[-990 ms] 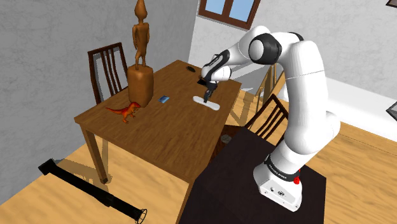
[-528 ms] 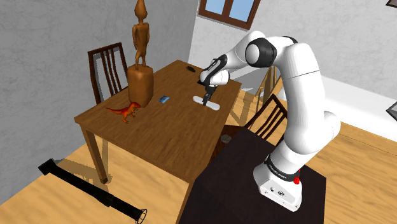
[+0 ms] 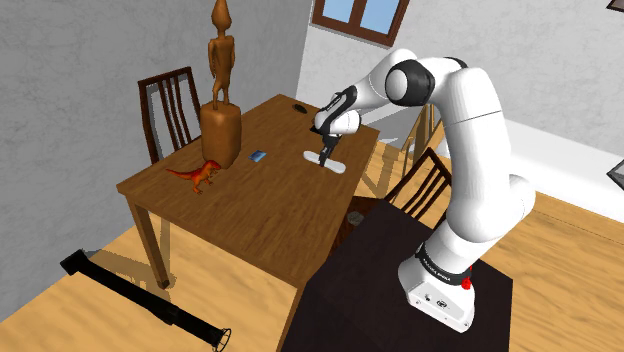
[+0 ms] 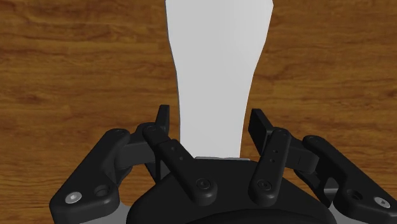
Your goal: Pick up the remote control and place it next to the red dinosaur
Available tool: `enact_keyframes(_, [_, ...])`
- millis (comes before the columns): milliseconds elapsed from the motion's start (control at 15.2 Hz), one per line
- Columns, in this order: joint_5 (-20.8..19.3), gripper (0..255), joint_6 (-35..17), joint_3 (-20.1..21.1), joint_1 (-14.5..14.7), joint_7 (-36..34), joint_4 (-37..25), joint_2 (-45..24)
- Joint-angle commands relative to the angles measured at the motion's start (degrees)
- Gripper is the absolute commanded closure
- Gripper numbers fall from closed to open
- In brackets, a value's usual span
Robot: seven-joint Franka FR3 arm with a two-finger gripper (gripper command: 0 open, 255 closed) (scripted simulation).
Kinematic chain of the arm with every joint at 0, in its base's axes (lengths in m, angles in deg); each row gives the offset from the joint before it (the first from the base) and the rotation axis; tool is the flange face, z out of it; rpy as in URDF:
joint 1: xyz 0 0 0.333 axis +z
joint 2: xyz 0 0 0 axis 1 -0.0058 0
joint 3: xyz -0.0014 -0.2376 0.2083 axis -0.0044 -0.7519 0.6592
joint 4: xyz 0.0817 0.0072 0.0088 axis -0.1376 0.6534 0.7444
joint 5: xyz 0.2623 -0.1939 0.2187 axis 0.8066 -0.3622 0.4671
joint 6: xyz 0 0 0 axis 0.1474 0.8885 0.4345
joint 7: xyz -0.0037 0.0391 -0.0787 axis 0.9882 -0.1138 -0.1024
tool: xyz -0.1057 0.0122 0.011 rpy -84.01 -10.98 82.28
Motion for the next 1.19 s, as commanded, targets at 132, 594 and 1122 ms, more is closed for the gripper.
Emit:
enact_keyframes(132, [0.00,255,0.00,0.00,0.00,0.00,-0.01,0.00])
enact_keyframes(594, [-0.30,255,1.21,-0.37,0.30,-0.16,0.75,1.96])
enact_keyframes(1122, [-1.23,255,4.77,-1.36,1.05,-0.65,2.14,6.90])
